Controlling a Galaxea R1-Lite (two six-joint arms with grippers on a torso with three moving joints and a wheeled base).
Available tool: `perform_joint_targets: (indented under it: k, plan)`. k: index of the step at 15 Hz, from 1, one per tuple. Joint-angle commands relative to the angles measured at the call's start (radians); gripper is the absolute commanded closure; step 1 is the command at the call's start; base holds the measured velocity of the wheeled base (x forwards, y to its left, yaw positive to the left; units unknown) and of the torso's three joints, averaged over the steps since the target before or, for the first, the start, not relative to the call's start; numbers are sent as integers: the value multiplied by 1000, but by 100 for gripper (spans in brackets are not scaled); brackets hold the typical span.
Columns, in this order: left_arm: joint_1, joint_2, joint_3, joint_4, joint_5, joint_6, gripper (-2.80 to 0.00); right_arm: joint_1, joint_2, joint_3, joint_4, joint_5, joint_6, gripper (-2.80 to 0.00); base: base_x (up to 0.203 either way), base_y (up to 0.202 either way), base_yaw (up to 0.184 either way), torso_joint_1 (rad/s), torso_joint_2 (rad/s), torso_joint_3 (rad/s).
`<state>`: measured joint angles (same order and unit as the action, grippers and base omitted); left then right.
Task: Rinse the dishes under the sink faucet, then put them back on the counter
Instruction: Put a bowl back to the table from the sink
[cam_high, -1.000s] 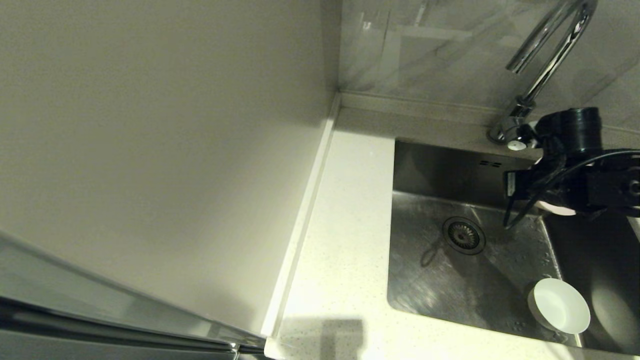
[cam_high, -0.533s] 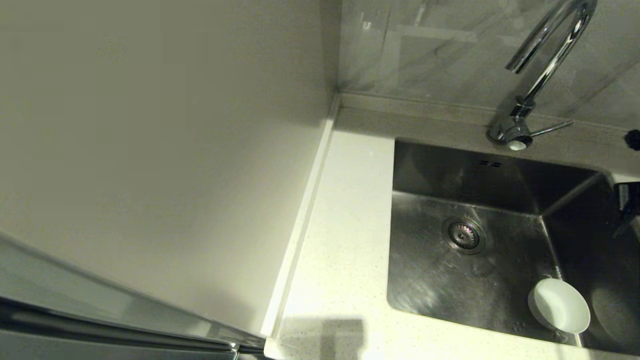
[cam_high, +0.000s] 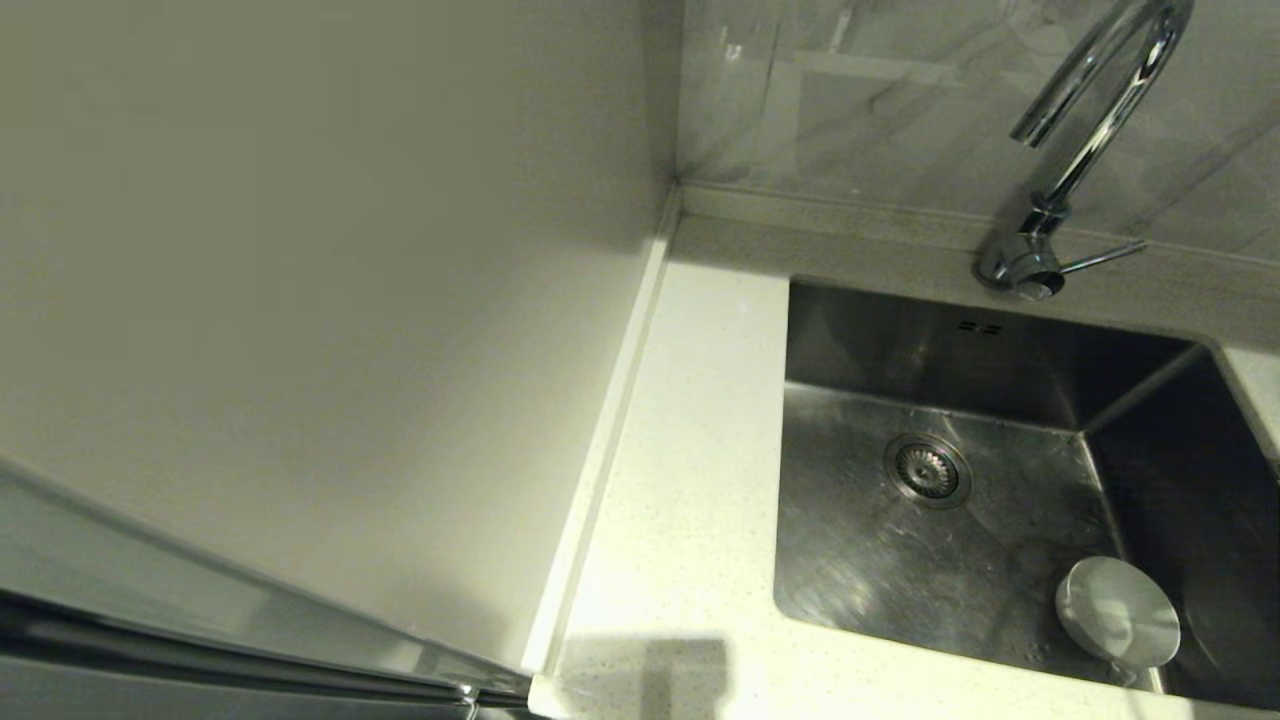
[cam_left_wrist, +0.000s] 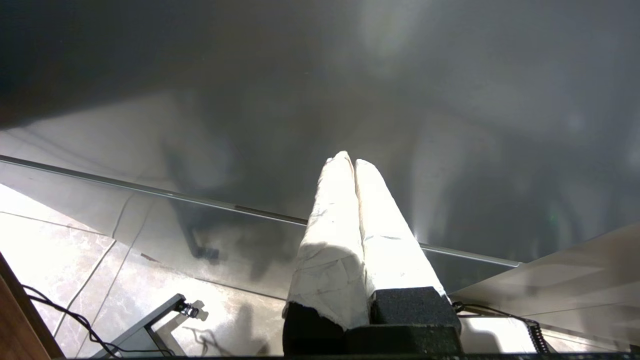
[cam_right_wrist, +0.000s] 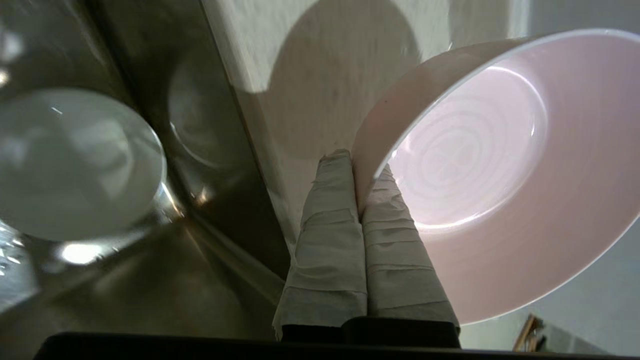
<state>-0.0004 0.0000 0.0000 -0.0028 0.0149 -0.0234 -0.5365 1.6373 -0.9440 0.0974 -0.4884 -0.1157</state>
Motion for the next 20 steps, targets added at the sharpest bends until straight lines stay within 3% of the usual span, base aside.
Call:
perform_joint_targets:
  k: [1, 8, 9, 15, 17, 20]
  plan:
    - [0, -3, 0, 0, 0, 0, 0, -20, 50, 18, -2, -3, 1, 0, 0, 0, 0, 0, 0, 0]
    - [-1, -3, 0, 0, 0, 0, 0, -36, 138, 1, -108, -2, 30, 0, 0, 0, 0, 0, 0, 0]
    - [-1, -3, 0, 0, 0, -1, 0, -36, 135, -3, -108, -2, 30, -280, 0, 0, 0, 0, 0, 0]
    - [-1, -3, 0, 0, 0, -1, 0, -25, 55, -68, -110, 2, 34, -280, 0, 0, 0, 0, 0, 0]
    - [0, -3, 0, 0, 0, -1, 0, 31, 19, -106, -110, 20, 33, -280, 0, 0, 0, 0, 0, 0]
    - [0, -3, 0, 0, 0, 0, 0, 191, -20, -106, -110, 25, 43, -280, 0, 0, 0, 0, 0, 0]
